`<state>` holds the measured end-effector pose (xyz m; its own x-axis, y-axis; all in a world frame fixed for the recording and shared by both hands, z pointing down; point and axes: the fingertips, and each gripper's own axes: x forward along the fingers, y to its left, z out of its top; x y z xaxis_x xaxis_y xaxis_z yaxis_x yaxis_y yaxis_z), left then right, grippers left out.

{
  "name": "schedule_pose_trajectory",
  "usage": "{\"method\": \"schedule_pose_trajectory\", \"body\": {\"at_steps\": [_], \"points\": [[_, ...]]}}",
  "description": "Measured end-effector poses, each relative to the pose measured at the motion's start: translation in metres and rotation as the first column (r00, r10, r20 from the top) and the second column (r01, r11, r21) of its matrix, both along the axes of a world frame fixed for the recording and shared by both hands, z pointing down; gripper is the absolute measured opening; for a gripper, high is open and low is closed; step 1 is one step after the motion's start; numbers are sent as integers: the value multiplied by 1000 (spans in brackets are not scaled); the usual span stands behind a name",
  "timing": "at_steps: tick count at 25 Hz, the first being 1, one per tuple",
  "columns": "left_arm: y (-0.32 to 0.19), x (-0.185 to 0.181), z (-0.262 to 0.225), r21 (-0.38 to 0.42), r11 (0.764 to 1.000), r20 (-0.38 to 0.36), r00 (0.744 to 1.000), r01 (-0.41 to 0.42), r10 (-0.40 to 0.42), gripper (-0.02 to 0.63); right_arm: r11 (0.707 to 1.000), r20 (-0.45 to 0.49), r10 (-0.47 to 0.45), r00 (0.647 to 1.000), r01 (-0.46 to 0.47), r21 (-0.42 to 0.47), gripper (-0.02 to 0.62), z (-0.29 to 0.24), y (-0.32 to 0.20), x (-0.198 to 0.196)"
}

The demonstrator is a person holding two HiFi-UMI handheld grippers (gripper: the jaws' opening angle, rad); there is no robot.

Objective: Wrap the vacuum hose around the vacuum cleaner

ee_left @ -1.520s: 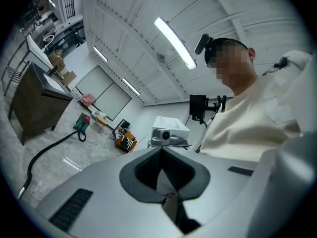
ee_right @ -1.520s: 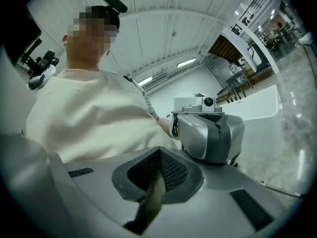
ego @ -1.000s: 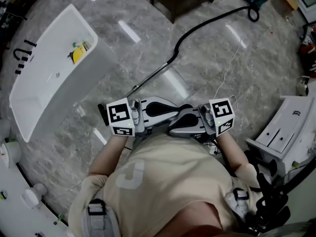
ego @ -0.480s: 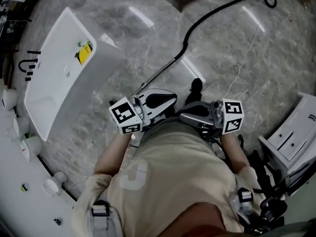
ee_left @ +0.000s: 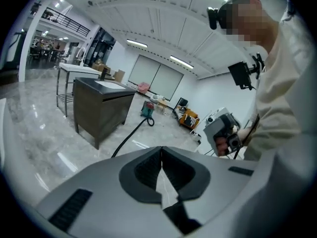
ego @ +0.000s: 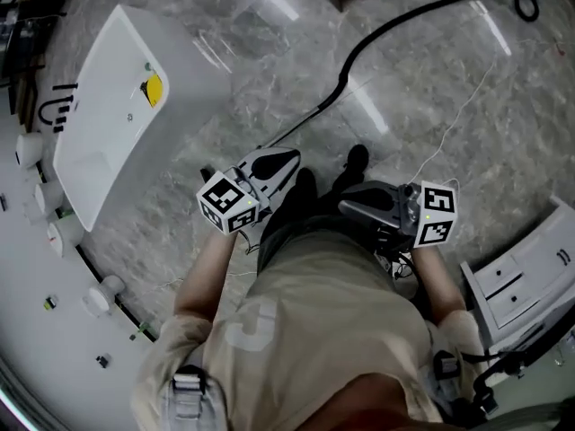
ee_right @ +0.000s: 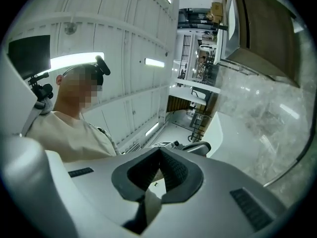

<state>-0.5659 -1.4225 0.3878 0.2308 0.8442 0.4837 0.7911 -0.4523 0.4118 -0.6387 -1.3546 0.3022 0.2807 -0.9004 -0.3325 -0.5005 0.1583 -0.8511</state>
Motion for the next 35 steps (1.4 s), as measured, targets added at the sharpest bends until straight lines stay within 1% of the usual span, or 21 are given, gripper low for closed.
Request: {"method": "schedule_pose_trajectory", "body": {"at_steps": [2,4,6,8,11,13,15,17,19,22,25,28,30,33,35], "points": [[3,19,25,51,999,4,1000,10,-10,2,1000,30,17,999,-17,4,3,12,15,19],[3,28,46,76,997,26,1000,-3,1,2,999,71,42,997,-41,-14,3,20,21,28],[-7,30,60,87,996,51,999,-21,17,2,997,104,58,993,-53,-53,3,23,14,31],[-24,38,72,98,995,59,998,-21,15,2,995,117,48,992,-37,-92,3,26,0,39],[-46,69,110,147,989,54,999,-16,8,5,992,161,41,986,-21,-124,3,45,-18,65],[-55,92,149,194,981,55,998,-18,7,122,991,220,54,974,-24,-134,3,66,-25,83],[-63,112,189,229,973,67,998,-24,9,188,989,271,55,961,-16,-144,3,88,-31,97],[-70,127,230,266,963,78,997,-35,15,238,988,308,48,950,0,-155,3,112,-37,109],[-75,133,273,303,951,98,995,-62,34,253,987,347,48,937,10,-163,3,136,-41,118],[-79,127,341,348,930,156,985,-123,72,255,985,414,62,908,10,-171,3,168,-41,124],[-85,124,417,400,895,200,972,-197,124,255,981,455,86,886,4,-195,3,209,-36,131],[-86,113,490,435,850,253,947,-296,201,255,975,488,118,865,-7,-224,3,248,-27,133],[-86,105,534,458,810,280,924,-367,261,255,970,514,139,847,-12,-242,3,271,-20,129],[-85,96,595,487,749,320,890,-449,326,255,967,559,159,813,-15,-253,3,303,-13,118],[-84,85,630,498,699,355,856,-513,376,255,965,591,166,790,-6,-263,3,322,-11,107]]}}
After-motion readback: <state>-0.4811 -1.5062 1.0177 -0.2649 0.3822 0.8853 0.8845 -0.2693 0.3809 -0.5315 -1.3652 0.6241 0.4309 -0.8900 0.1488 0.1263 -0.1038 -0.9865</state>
